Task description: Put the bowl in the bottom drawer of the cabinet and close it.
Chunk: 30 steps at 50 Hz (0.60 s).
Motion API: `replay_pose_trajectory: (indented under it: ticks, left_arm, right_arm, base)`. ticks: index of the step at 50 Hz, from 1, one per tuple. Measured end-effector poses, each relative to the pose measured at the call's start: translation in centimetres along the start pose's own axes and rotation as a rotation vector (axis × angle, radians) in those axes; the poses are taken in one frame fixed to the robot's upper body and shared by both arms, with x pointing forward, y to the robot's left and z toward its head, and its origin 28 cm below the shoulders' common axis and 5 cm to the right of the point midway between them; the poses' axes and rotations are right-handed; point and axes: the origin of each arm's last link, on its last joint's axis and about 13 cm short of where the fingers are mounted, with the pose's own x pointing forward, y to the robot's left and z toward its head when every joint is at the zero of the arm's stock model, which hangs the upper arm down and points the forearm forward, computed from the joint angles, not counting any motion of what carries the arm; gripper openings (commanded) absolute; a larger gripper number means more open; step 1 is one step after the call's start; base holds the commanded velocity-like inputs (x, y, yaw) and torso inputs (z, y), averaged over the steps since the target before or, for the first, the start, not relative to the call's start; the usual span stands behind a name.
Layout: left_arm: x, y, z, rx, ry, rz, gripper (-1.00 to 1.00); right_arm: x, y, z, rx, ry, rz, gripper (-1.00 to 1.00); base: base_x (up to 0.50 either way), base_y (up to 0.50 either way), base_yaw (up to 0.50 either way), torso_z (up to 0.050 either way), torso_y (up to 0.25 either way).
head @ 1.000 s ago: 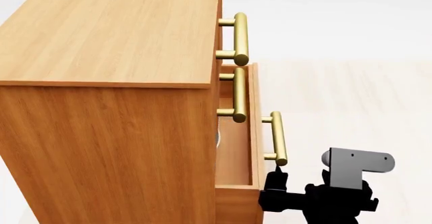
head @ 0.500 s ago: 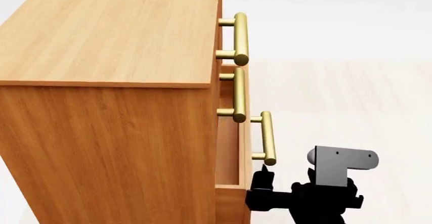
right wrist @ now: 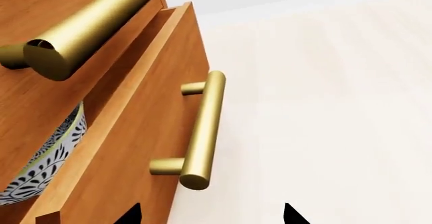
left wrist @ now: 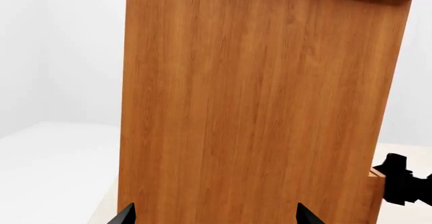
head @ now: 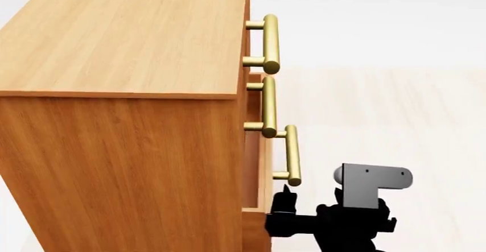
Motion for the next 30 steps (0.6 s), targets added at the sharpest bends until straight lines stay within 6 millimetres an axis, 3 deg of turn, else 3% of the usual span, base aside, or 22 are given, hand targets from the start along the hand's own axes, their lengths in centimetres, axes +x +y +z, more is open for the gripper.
replay_pose_trajectory:
  ticks: [30]
  left_arm:
    - [0.0,0.0,0.0,-0.002,0.001,0.001,1.00]
  right_arm:
    - [0.6,1.2,-0.1,-0.022,0.002,0.036,1.00]
  base:
    - [0.00,0.00,0.00,-0.001,0.000]
